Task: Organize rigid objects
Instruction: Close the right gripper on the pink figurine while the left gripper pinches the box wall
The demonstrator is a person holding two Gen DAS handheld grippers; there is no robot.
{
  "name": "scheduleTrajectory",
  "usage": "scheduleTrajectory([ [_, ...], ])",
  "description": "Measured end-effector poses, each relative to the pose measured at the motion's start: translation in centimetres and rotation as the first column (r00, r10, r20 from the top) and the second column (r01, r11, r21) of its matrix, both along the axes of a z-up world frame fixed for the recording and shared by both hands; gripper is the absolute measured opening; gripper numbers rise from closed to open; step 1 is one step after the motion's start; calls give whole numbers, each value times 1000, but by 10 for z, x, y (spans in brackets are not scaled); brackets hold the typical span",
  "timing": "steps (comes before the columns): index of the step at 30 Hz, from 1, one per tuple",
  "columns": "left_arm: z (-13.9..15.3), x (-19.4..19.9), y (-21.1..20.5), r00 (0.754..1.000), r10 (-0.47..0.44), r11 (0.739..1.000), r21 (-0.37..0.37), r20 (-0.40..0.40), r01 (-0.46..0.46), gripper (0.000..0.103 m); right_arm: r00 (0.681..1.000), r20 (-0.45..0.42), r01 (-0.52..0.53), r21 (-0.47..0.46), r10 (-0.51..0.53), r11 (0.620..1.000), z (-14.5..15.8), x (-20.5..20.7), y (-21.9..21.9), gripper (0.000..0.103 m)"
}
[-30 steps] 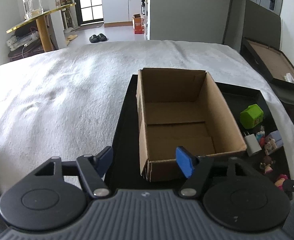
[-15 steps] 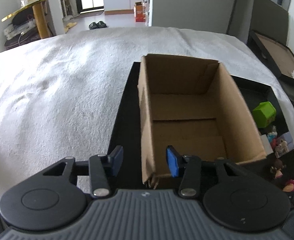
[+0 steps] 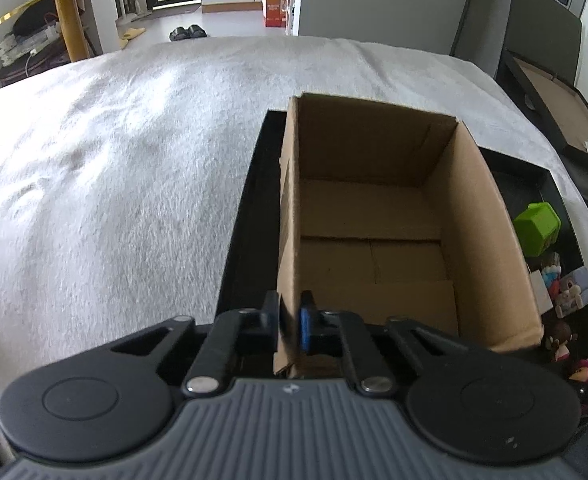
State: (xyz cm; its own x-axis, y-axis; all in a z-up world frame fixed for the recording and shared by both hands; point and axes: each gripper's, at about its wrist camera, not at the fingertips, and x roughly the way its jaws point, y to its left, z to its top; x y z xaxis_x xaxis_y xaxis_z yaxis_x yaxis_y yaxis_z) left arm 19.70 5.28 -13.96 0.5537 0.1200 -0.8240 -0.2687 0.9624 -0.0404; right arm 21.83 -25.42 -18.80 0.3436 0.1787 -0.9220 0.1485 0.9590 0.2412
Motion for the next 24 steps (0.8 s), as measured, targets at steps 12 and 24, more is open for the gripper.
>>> scheduleTrajectory([
  [12, 6, 4, 8, 1000, 14, 1000, 22, 11, -14, 9, 997, 75, 10, -62, -6, 998, 37, -1, -21, 36],
  [24, 8, 5, 18, 1000, 4, 1000, 25, -5, -4, 9, 998, -46, 37, -156, -44, 987, 9, 25, -22, 51],
])
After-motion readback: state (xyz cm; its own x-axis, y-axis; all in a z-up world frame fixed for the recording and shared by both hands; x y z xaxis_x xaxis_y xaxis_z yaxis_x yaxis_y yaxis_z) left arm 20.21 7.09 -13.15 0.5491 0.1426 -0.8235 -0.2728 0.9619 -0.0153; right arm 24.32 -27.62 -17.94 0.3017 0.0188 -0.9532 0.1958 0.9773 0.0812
